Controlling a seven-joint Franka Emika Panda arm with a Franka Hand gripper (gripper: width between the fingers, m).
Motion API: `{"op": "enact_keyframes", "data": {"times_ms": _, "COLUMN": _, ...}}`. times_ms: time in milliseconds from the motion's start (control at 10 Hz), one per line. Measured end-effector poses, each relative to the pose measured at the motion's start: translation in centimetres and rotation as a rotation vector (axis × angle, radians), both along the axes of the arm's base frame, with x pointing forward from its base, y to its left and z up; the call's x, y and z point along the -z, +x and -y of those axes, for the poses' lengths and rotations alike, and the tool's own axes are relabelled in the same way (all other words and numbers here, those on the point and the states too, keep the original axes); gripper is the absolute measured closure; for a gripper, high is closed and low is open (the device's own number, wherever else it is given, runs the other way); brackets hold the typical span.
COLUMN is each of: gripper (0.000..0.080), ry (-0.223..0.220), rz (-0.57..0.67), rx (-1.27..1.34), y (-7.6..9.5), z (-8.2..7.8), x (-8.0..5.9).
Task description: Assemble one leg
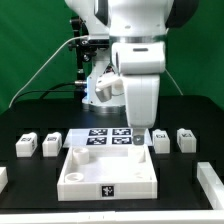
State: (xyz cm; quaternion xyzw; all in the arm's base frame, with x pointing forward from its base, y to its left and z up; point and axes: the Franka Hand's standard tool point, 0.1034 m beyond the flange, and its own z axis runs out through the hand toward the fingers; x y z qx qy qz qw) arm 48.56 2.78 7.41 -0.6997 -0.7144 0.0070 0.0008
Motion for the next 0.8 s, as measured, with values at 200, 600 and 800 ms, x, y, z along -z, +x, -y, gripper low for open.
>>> {"op": "enact_keyframes", "data": {"times_ms": 200, "gripper": 0.015, "ry": 0.009, "rz": -0.016, "rx": -0.038, "y": -4.5, "z": 2.2, "x": 2.2}}
{"op": "enact_keyframes", "data": {"times_ms": 600, "gripper": 0.015, "ry": 0.027, "rz": -0.044, "rx": 0.001, "y": -5.9, "z": 4.0, "x": 5.7}}
{"op": "enact_keyframes", "data": {"times_ms": 800, "gripper": 0.015, "ry": 0.028, "rz": -0.049, "rx": 0.014, "y": -5.8, "z": 4.3, "x": 6.0}}
